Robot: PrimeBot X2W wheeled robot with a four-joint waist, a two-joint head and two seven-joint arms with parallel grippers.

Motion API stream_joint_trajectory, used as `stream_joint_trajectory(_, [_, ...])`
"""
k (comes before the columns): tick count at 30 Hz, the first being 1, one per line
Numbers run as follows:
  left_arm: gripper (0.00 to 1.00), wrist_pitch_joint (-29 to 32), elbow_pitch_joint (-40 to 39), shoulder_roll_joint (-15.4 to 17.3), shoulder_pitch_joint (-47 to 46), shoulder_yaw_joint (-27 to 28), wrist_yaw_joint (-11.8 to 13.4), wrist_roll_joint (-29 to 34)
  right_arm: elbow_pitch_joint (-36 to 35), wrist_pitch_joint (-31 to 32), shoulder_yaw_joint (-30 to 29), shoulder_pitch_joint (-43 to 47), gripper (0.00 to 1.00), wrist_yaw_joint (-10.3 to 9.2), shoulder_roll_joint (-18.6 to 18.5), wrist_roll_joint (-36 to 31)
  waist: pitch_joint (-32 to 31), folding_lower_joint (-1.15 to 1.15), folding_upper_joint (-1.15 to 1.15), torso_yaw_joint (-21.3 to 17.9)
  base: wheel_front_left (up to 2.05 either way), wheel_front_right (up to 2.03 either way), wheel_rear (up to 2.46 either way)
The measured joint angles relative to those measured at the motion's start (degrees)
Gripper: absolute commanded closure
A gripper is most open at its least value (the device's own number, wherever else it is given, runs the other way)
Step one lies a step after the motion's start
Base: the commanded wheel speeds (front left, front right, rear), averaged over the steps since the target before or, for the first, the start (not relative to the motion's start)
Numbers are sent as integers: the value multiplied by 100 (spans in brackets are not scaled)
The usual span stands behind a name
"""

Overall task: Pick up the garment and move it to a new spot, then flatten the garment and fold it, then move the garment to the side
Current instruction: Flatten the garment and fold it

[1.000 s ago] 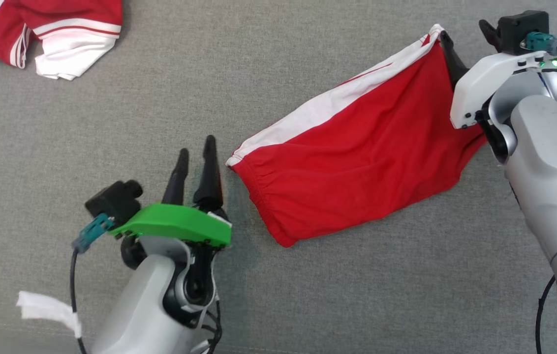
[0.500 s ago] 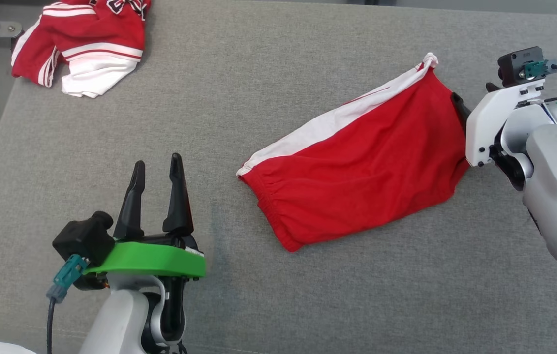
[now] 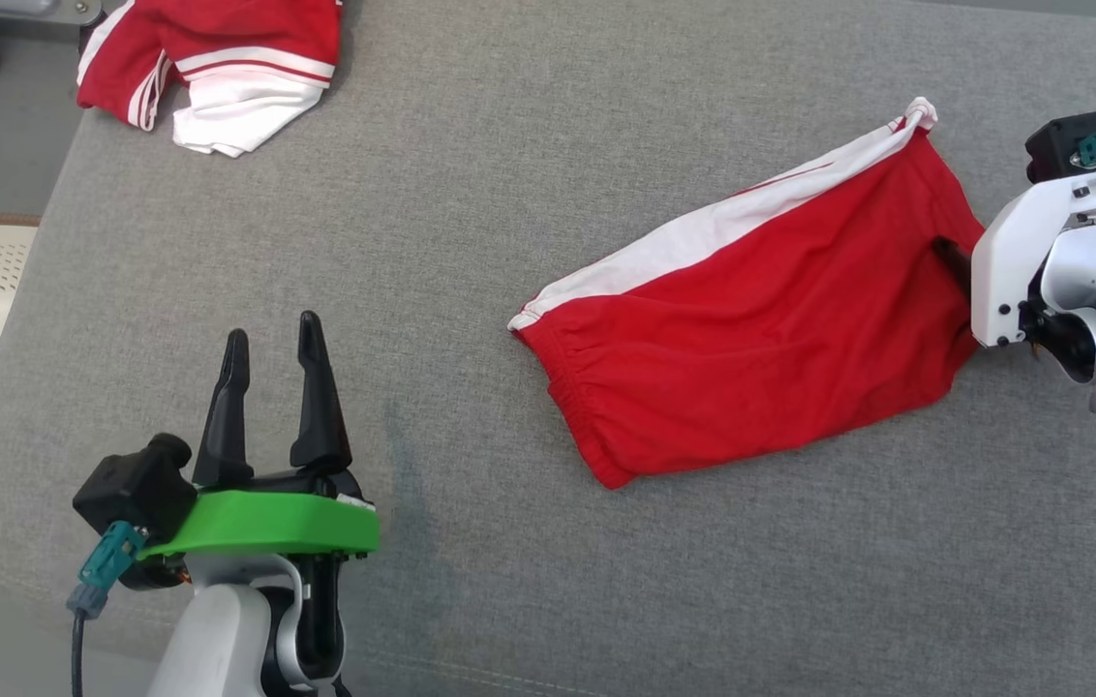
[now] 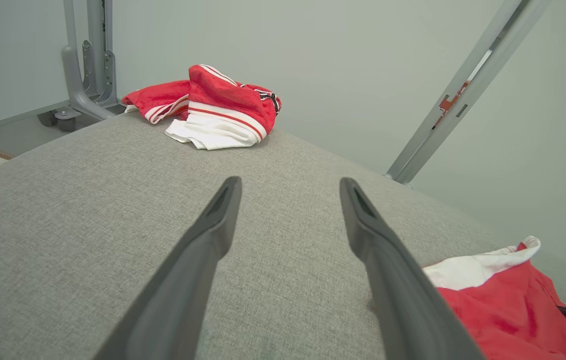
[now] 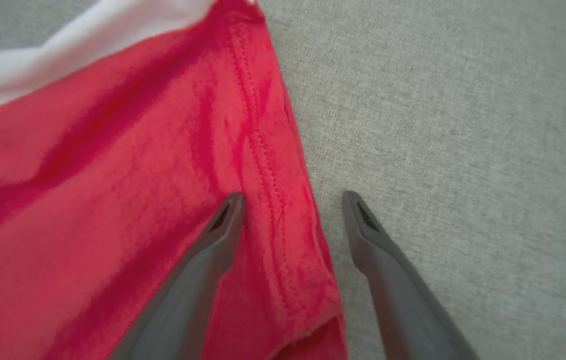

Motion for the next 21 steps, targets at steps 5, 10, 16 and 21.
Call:
stream_joint_trajectory(5, [0,0,75,-40,21,129,-40,166,10,226,19,69,0,-2,-9,319,-34,0,0,7,0,0,0])
stream_joint_trajectory(10, [0,-1,131,-68,24,246,-73,298,-5,190,53,140,100,-5,55,517,-67,0,0,-57,0,0,0])
stream_joint_trajectory(16, [0,-1,168,-88,51,353,-116,413,-38,-324,119,243,100,2,191,569,-124,0,0,-219,0,0,0])
stream_joint_trajectory(21, [0,-1,169,-93,114,374,-144,630,-79,-907,16,503,100,2,229,747,-234,0,0,-439,0,0,0])
